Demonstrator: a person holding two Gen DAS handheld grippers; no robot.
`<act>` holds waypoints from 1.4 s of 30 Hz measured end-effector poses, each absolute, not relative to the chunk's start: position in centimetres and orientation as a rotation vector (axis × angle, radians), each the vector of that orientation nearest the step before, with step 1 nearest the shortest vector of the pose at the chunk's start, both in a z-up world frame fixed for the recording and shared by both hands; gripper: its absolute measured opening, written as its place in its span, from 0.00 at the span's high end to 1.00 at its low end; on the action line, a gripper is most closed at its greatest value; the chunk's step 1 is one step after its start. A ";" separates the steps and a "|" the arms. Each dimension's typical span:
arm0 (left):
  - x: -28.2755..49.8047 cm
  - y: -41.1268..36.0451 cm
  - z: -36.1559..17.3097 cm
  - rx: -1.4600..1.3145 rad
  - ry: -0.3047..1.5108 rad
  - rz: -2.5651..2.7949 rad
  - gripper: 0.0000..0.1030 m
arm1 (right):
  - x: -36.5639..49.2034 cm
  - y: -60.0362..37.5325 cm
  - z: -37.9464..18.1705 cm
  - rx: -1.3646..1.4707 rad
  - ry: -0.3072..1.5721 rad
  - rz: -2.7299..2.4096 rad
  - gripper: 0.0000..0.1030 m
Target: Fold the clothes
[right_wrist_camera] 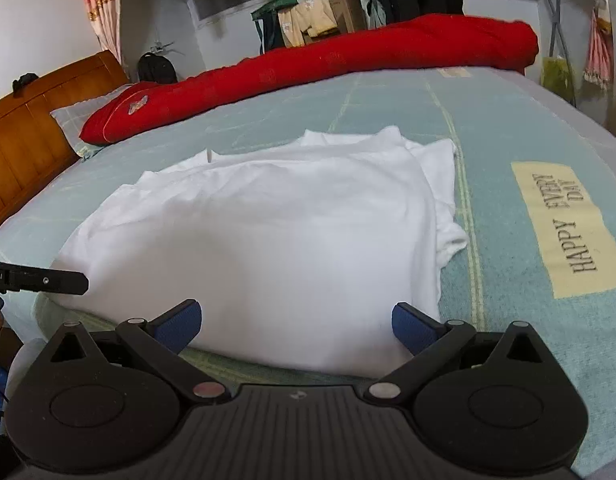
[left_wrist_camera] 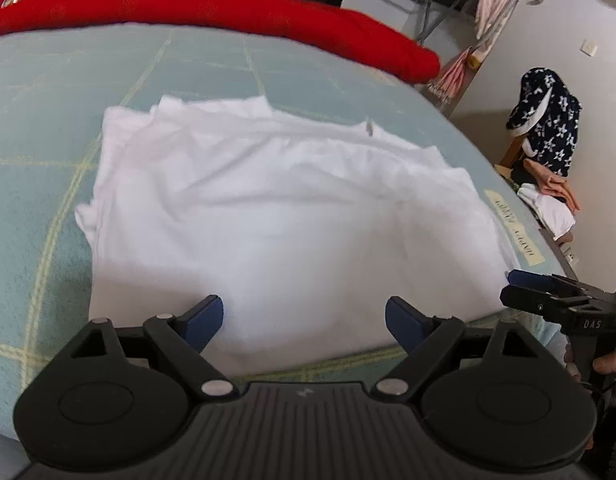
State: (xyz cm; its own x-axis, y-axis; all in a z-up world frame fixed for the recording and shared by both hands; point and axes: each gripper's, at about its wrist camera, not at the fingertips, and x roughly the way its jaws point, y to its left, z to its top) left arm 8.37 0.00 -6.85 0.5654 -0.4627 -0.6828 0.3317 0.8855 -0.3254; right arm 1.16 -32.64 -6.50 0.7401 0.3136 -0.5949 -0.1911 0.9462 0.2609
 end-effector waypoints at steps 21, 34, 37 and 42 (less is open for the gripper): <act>8.1 4.3 -7.3 -0.206 0.848 -0.301 0.14 | 0.2 -31.6 -6.3 0.148 0.666 0.220 0.00; 14.1 5.9 -6.2 -0.089 0.741 -0.342 0.14 | -0.1 -30.7 -5.4 0.102 0.652 0.220 0.00; 14.0 6.5 -7.3 -0.136 0.803 -0.350 0.14 | -0.2 -30.6 -5.2 0.091 0.648 0.218 0.00; 10.8 7.3 -7.0 -0.176 0.801 -0.488 0.14 | 0.3 -30.8 -5.4 0.110 0.651 0.214 0.00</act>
